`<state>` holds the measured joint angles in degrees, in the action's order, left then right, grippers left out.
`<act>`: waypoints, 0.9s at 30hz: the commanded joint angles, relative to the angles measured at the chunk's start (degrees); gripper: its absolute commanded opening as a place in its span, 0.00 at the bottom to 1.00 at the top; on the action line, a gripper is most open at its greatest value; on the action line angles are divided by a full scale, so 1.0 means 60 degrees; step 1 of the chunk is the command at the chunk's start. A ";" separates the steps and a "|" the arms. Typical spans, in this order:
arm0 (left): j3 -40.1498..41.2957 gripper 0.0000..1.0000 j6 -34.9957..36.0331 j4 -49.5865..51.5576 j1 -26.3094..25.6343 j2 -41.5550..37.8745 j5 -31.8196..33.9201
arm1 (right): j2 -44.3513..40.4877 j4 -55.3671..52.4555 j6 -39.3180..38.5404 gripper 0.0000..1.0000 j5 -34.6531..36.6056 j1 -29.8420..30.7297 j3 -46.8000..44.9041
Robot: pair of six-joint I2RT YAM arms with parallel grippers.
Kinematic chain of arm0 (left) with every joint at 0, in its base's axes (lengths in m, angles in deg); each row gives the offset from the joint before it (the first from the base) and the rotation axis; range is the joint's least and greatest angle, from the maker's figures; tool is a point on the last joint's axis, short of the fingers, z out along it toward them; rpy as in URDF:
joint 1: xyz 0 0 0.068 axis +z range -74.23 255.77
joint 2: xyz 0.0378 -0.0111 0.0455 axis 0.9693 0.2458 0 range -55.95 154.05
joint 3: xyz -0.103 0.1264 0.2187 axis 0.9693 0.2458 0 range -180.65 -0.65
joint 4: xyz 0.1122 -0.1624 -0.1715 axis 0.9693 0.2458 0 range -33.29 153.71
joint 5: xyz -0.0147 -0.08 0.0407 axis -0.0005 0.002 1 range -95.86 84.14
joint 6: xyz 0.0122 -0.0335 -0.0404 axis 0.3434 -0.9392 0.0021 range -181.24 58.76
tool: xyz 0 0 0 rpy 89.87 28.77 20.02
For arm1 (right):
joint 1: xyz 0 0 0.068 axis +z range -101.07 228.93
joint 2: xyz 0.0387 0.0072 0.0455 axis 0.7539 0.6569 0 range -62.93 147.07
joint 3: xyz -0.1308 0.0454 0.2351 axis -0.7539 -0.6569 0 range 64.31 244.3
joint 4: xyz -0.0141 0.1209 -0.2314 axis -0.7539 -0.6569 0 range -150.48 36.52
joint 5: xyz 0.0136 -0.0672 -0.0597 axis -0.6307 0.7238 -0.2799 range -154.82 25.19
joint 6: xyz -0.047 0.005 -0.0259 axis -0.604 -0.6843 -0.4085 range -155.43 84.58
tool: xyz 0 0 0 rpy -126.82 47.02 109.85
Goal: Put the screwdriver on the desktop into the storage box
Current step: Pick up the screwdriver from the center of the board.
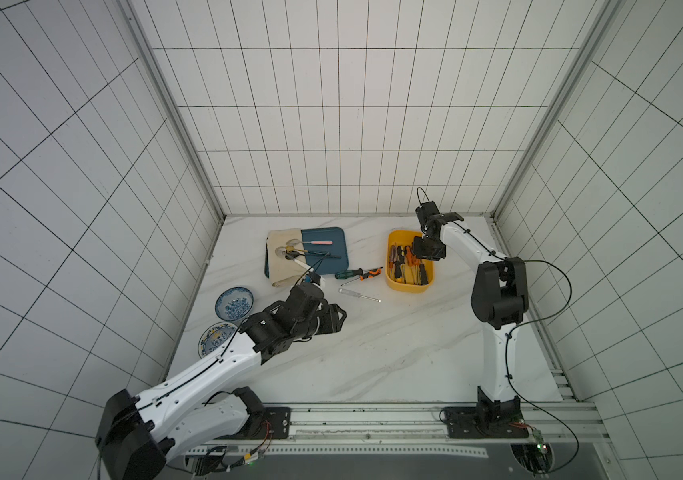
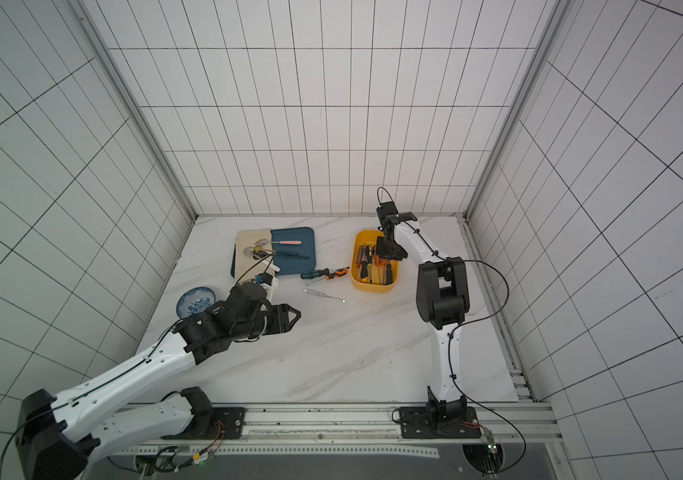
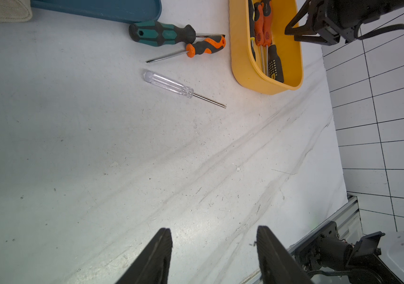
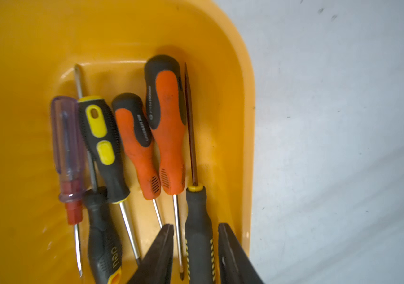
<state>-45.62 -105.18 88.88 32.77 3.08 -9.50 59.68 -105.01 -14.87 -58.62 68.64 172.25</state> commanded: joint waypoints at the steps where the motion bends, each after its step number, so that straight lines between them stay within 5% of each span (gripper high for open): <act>1: -0.0086 0.59 -0.0072 -0.0495 0.0084 0.0322 0.0291 | -0.1385 -0.0052 -0.0028 0.34 -0.0003 0.0161 -0.0491; 15: -0.2455 0.58 -0.0912 0.0615 0.0485 0.4619 0.0007 | -0.7251 0.1550 0.0933 0.35 -0.0453 0.0804 -0.6159; 27: -0.3795 0.58 -0.1633 0.0687 0.1199 0.6627 -0.0083 | -1.0550 0.2140 0.1728 0.35 -0.0551 0.1140 -0.9560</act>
<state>-64.99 -112.37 92.15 37.67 39.06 -9.34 0.21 -94.04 -7.07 -61.81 74.87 120.58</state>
